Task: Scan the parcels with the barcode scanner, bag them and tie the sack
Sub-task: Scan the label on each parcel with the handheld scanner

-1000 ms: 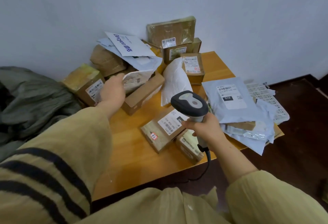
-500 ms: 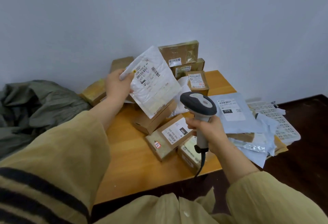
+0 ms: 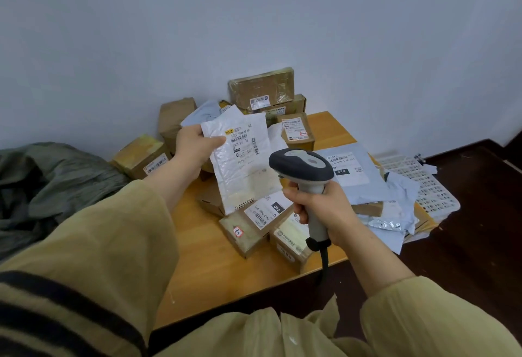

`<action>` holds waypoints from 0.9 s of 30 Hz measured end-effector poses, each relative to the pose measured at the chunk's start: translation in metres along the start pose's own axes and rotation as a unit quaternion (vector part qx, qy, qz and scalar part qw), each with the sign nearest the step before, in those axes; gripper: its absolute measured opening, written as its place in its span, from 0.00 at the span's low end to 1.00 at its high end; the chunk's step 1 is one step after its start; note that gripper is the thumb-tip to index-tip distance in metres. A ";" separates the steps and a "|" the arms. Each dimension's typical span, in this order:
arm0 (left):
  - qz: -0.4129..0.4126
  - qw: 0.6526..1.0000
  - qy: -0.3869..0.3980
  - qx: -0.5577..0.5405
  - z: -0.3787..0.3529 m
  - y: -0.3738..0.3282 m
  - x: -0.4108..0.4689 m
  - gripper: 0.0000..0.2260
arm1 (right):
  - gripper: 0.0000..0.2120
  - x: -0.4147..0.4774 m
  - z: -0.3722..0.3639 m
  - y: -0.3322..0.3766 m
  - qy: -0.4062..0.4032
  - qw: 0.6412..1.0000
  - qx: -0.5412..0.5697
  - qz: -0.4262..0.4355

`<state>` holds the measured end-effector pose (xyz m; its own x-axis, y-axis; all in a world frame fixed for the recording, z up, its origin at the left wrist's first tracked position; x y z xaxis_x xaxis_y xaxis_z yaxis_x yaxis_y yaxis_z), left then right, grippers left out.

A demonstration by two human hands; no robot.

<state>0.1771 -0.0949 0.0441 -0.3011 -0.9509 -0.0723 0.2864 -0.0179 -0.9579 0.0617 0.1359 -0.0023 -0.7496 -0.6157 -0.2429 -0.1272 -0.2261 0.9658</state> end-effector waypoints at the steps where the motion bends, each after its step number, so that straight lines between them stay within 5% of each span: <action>1: 0.005 1.000 0.004 -0.001 -0.002 0.000 -0.001 0.12 | 0.07 -0.001 0.001 0.001 0.001 1.000 -0.004 0.003; 27: 0.001 1.000 0.013 -0.006 -0.015 -0.005 -0.003 0.12 | 0.10 -0.031 0.018 0.024 -0.008 0.999 -0.006 0.033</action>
<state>0.1627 -0.0868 0.0452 -0.3246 -0.9424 -0.0808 0.2760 -0.0127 -0.9611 0.0697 0.1632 0.0298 -0.7664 -0.6177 -0.1764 -0.0688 -0.1941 0.9786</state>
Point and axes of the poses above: each hand's wrist, its own x-axis towards the middle knuckle, its own z-axis out of the back of the hand, y = z × x, the point moved 6 cm from there along x, towards the middle knuckle, and after that the axes turned 8 degrees about -y, right-handed, at the moved point
